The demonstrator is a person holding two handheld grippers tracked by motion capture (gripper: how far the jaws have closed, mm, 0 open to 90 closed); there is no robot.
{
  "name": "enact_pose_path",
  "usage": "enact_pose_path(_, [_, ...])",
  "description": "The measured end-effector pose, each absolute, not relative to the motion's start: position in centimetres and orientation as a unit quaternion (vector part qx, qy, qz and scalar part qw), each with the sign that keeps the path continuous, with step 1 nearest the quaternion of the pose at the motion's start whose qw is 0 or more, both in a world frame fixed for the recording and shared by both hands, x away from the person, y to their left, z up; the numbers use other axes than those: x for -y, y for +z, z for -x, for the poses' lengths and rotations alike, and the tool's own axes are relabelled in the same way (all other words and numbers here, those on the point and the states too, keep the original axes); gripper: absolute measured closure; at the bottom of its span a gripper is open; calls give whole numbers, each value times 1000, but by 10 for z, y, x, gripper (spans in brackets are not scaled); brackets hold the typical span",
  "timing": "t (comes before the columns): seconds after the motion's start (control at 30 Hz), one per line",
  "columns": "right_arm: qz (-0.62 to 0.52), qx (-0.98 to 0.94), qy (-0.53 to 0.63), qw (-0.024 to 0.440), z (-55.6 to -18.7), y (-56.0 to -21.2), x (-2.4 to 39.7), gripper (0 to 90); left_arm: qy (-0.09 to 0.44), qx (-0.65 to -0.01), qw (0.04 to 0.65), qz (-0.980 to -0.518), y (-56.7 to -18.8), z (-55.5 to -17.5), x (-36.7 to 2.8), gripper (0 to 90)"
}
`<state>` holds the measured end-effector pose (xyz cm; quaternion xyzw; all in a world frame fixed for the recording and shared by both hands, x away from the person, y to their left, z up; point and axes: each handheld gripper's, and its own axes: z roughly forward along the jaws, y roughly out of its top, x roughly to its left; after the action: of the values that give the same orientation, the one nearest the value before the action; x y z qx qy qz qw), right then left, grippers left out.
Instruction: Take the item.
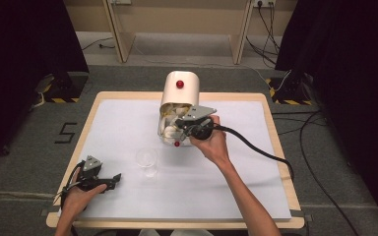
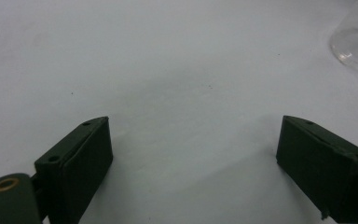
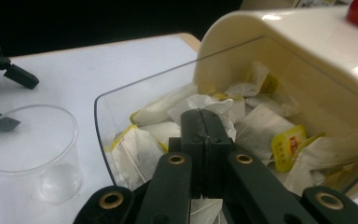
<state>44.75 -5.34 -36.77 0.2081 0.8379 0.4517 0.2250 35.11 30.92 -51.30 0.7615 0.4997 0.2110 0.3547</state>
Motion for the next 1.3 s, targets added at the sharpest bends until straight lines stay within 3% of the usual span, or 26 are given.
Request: enact_pose_path(1.3, [-169,-790,543,228,-421,-319,59,900,211,-500,355,-762,-513,-351,-309,94])
